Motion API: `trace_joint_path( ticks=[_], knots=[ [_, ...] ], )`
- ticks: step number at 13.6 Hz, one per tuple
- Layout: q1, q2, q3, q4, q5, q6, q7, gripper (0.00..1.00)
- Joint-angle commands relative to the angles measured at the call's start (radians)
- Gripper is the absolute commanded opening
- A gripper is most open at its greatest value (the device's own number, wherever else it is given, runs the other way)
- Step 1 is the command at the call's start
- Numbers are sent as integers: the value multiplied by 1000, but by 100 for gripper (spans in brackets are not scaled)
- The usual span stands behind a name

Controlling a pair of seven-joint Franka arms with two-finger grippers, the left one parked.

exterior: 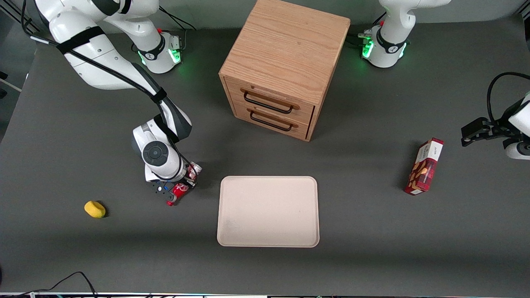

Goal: Place coke bottle on tray
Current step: 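Lift the bottle with the right gripper and turn it upright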

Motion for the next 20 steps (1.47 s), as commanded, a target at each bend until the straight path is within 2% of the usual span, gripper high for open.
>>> trace_joint_path(
  ticks=[1,4,6,8,10,14,18,20],
  knots=[
    [-10,-19,4,-4,-34,0,36,0],
    [-30,-123,32,5,-18,-102,1,0],
    [-65,-202,74,24,70,-208,-73,0],
    [-67,-284,73,75,167,-343,-181,0],
    [-70,-315,69,202,218,-546,-303,0],
    [-70,-303,64,482,275,-864,-401,0],
    [-54,-245,64,571,269,-916,-410,0],
    [-4,-128,64,727,264,-977,-401,0]
  ],
)
